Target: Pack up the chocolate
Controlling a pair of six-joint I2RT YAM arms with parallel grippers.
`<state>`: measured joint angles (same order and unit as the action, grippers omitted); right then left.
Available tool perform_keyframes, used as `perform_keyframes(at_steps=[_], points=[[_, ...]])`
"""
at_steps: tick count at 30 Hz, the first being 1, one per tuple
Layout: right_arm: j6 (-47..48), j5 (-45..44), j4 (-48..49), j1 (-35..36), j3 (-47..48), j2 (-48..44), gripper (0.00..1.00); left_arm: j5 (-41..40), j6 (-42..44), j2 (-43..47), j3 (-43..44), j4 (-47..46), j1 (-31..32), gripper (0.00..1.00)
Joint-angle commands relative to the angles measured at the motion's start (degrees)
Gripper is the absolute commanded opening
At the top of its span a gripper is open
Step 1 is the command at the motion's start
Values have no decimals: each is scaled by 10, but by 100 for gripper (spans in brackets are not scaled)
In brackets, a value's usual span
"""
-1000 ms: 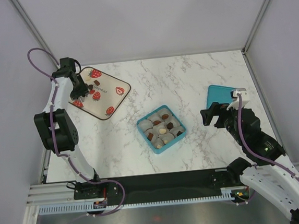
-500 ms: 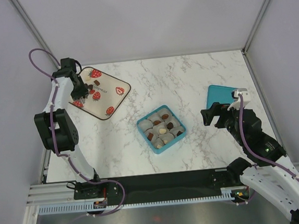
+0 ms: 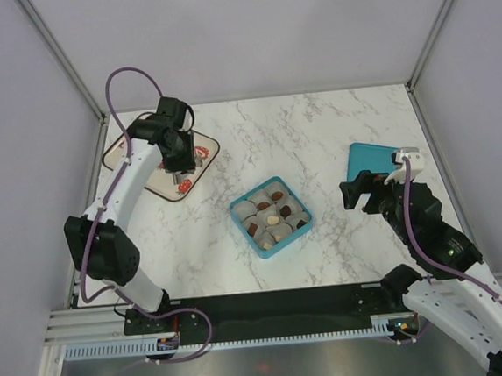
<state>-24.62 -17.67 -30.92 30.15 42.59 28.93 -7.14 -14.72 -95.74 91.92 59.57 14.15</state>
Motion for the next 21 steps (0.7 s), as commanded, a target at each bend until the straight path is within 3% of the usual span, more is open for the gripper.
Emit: perform_keyframes(at_steps=[1, 8, 11, 21], points=[[10, -17, 1, 0, 23, 1, 97, 6, 21, 50, 25, 67, 66, 30], [15, -16, -3, 0, 22, 7, 97, 55, 7, 121, 20, 127, 151, 30], [19, -18, -5, 0, 24, 10, 97, 108, 10, 144, 14, 143, 168, 30], [16, -25, -4, 0, 24, 21, 97, 135, 11, 152, -29, 145, 195, 30]])
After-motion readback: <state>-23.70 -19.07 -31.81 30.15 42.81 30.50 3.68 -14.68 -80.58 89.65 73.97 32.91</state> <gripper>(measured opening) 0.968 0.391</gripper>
